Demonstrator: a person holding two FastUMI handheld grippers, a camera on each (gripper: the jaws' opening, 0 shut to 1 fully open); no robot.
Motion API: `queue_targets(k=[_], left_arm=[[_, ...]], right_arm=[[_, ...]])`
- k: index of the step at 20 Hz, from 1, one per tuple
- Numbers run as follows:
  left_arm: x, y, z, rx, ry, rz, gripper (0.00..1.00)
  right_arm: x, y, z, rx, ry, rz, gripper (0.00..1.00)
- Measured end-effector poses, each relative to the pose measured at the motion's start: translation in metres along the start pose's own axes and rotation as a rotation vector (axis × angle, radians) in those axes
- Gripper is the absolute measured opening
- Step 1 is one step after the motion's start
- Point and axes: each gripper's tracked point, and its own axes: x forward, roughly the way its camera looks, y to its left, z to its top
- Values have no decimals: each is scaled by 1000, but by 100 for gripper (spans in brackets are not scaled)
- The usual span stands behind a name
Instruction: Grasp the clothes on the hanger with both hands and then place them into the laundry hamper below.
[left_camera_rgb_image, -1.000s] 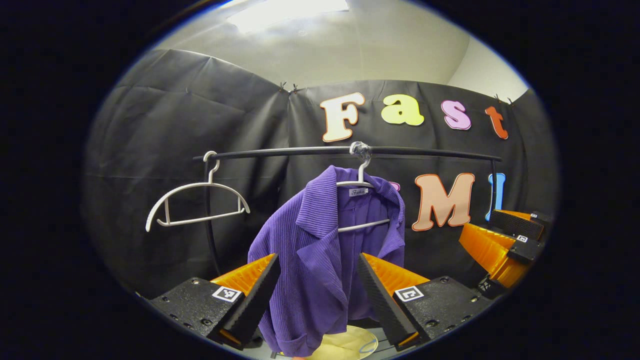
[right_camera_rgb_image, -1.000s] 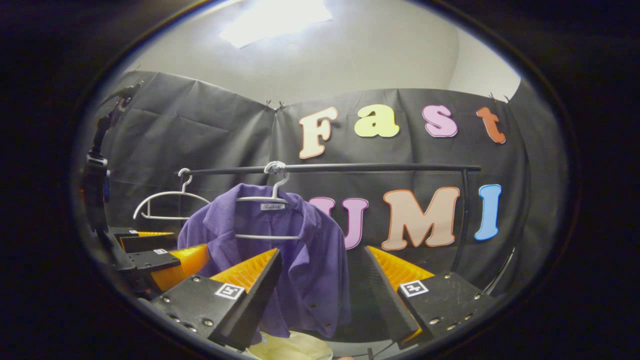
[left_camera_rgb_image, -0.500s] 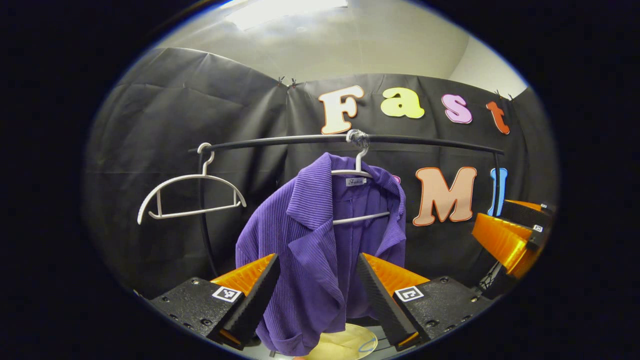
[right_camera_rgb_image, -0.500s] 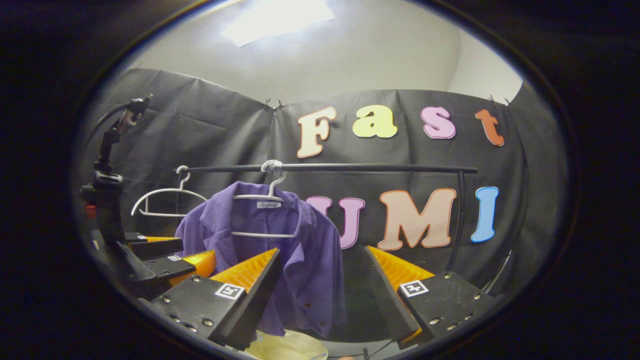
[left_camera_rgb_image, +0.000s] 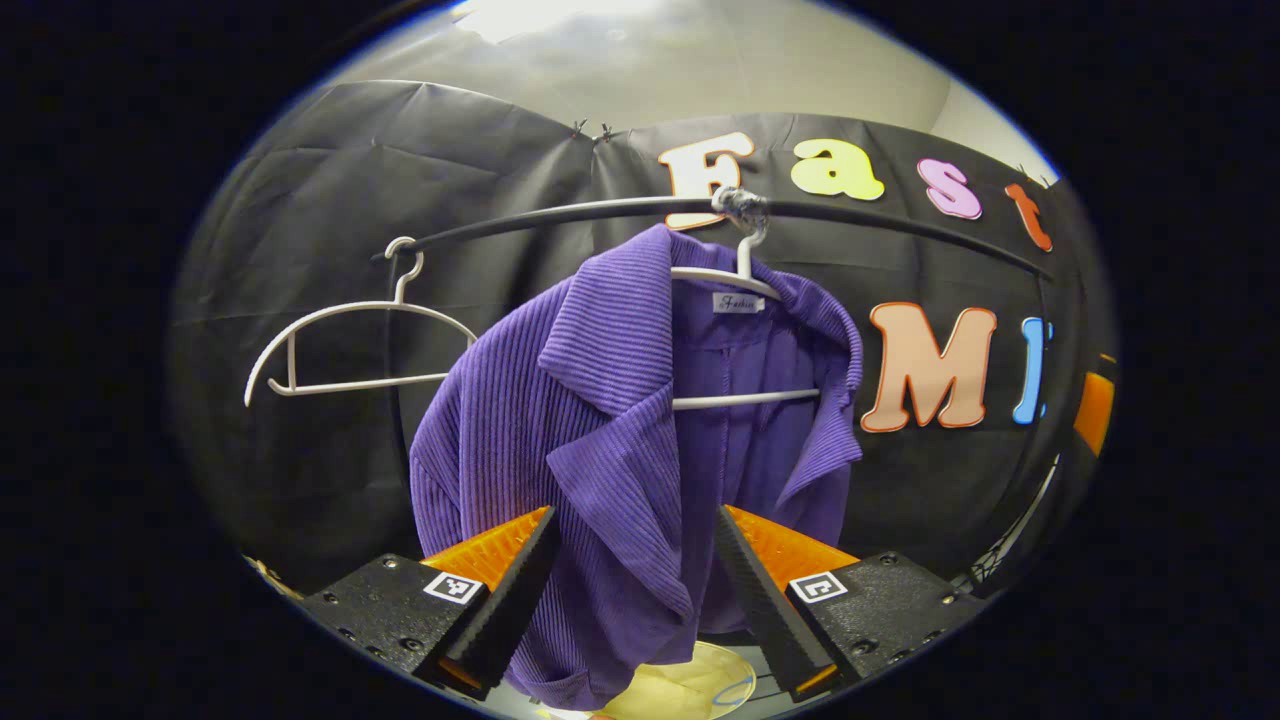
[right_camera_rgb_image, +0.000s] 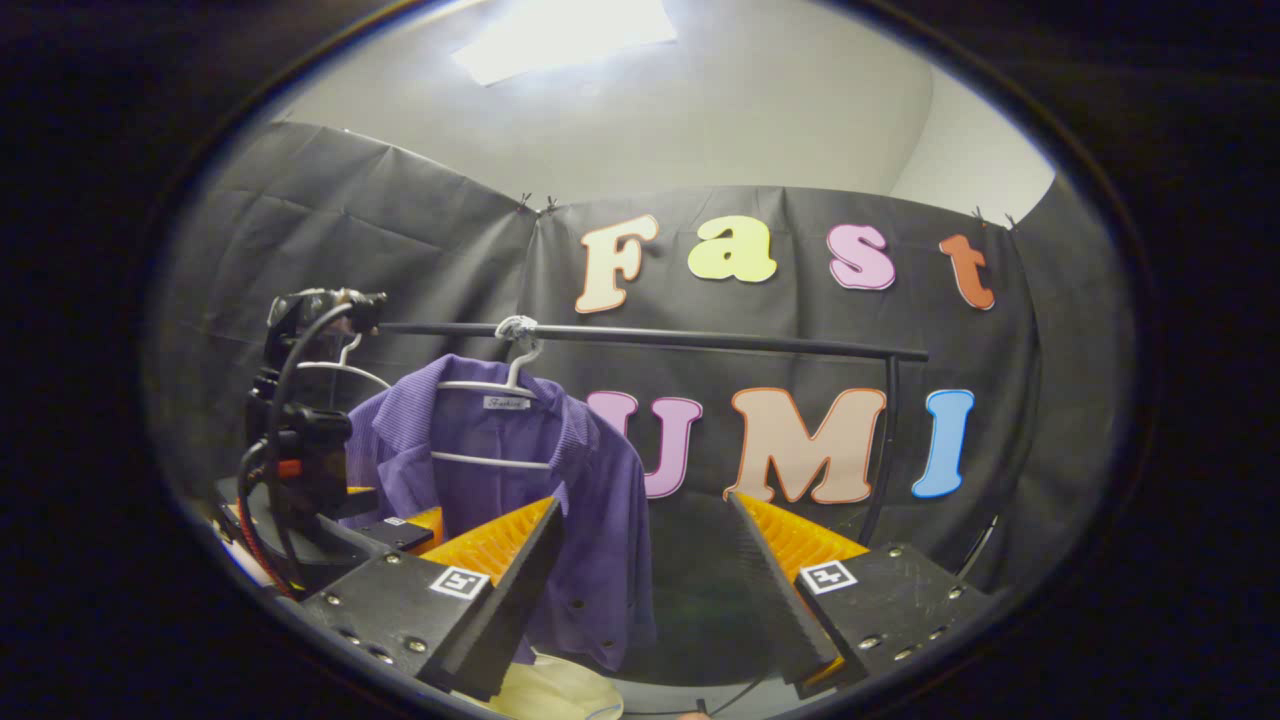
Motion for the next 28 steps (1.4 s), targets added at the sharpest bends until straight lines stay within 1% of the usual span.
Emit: queue_targets(k=[1,2,6,7,9,11,12,13,14,15,16,17,18,19,20,23,24,25,26,27,28], left_arm=[[4,1,-1,4,2,12,92],[9,0,-2,8,2,19,92],[24,2,-4,16,8,58,93],[26,3,-6,13,15,63,89],[32,4,-7,10,21,66,71],[35,6,-7,13,18,64,49],[35,6,-8,16,22,61,38],[36,8,-9,21,26,68,27],[36,10,-8,25,27,76,16],[36,9,-9,26,29,68,5],[35,8,-8,28,33,59,3],[32,7,-8,27,33,51,2],[29,6,-7,21,33,42,1],[26,5,-6,13,33,34,3],[23,4,-5,9,33,25,1],[11,5,4,5,1,2,1],[7,5,7,5,-11,-5,0],[4,5,11,6,-24,-15,0],[1,6,14,11,-32,-18,0],[-3,9,18,16,-40,-17,0],[-7,10,24,20,-54,-17,0]], right_arm=[[1,-2,-1,-5,1,-6,95],[4,-6,0,-9,-2,-12,97],[16,-9,-4,5,-3,-15,97],[19,-9,-6,8,-3,-11,97],[25,-7,-8,13,-4,-1,97],[31,-4,-12,18,-1,15,97],[33,-2,-13,21,0,24,94],[38,0,-15,24,2,34,97],[41,4,-17,26,5,45,94],[45,6,-19,28,6,54,94],[48,9,-19,32,6,66,97],[51,13,-22,38,8,77,94],[54,17,-23,44,11,92,94],[56,21,-26,50,13,105,94],[60,25,-27,54,17,117,94],[70,40,-32,68,24,157,94],[72,44,-33,74,28,171,97],[74,48,-35,79,31,185,95],[78,53,-37,84,33,197,97],[81,58,-39,90,36,209,97],[84,62,-41,98,43,222,95]])
